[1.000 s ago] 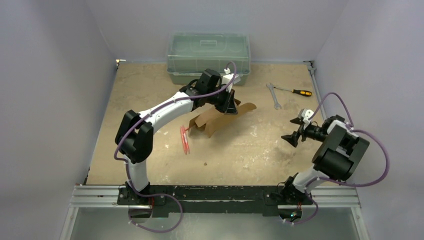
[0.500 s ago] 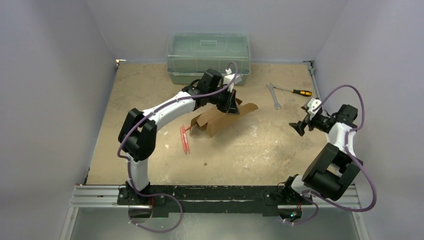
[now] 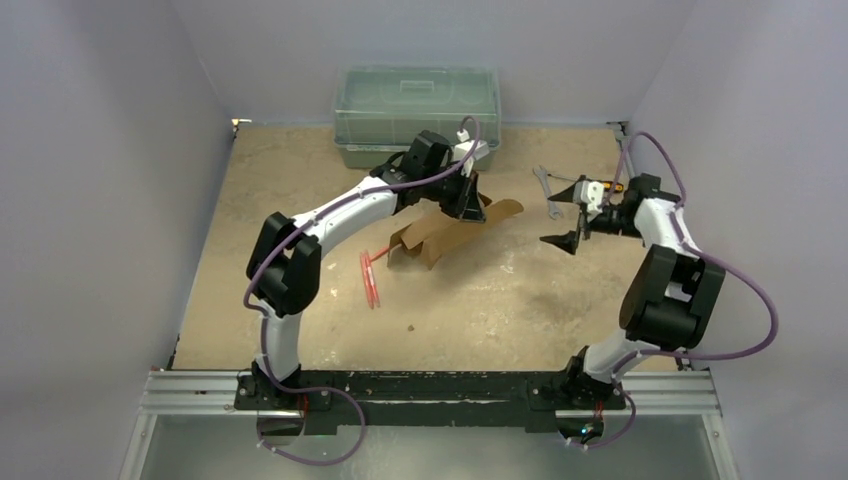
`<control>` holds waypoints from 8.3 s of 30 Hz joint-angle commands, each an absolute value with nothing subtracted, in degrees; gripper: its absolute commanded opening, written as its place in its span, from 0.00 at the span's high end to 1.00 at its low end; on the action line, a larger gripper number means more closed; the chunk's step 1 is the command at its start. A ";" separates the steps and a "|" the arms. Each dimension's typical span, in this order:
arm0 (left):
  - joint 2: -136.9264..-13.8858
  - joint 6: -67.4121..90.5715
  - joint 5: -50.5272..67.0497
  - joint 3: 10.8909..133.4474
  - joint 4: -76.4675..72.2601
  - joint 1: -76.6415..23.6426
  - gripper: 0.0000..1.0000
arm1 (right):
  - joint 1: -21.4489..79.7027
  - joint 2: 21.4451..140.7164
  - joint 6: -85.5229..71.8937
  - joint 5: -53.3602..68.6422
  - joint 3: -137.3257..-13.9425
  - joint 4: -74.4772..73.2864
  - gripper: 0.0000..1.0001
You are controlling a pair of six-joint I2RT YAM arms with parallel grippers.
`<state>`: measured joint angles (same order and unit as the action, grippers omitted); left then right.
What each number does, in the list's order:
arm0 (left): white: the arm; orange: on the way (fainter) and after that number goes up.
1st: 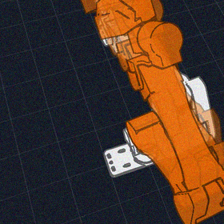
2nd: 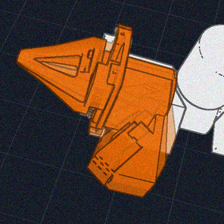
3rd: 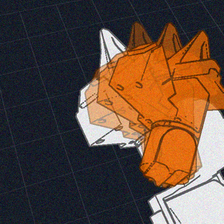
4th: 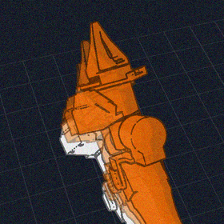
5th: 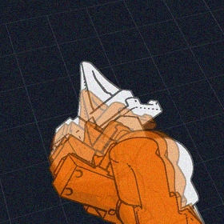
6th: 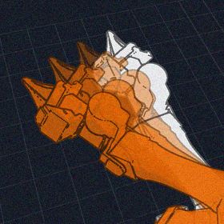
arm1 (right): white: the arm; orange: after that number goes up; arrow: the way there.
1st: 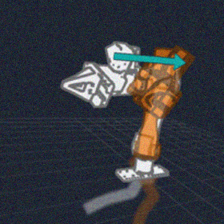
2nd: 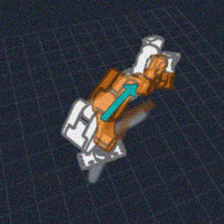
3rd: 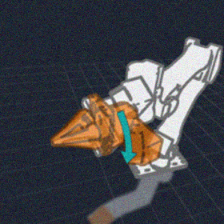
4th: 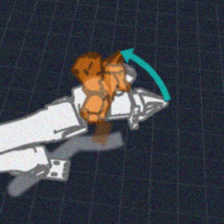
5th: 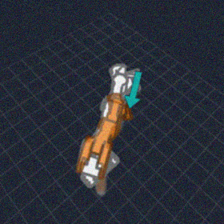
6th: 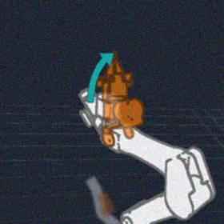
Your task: Fold the paper box
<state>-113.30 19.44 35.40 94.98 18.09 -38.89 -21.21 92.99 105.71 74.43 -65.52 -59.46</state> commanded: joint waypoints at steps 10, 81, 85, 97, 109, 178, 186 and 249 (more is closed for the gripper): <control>-114.76 19.60 37.27 100.26 18.81 -38.06 1.00 | -10.18 79.45 50.14 61.73 -46.55 9.09 0.01; -135.16 36.57 31.88 124.06 5.64 -51.13 1.00 | -41.57 73.74 85.50 55.23 -55.61 -55.57 0.71; -134.71 35.98 30.71 124.12 5.21 -49.54 1.00 | -41.57 75.01 85.34 57.99 -58.42 -56.57 0.47; -134.92 37.76 34.97 121.80 2.13 -44.32 1.00 | -41.57 86.83 110.22 70.14 -58.06 -61.05 0.01; -134.49 39.07 38.85 119.03 -1.40 -42.68 1.00 | -36.28 107.50 123.23 79.35 -73.57 -78.52 0.01; -125.54 42.33 40.46 107.34 -12.30 -37.57 1.00 | -20.53 94.97 41.24 44.26 -63.99 -26.79 0.15; -124.16 41.77 40.45 109.03 -9.70 -37.62 1.00 | -20.56 92.61 39.19 42.25 -62.42 -21.89 0.45; -108.74 54.06 33.24 81.16 -28.64 -45.70 1.00 | -21.36 70.72 40.61 53.57 -36.46 8.61 1.00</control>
<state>-111.77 50.72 34.46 82.70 -22.33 -46.04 -21.06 72.25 37.58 53.47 -34.87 10.41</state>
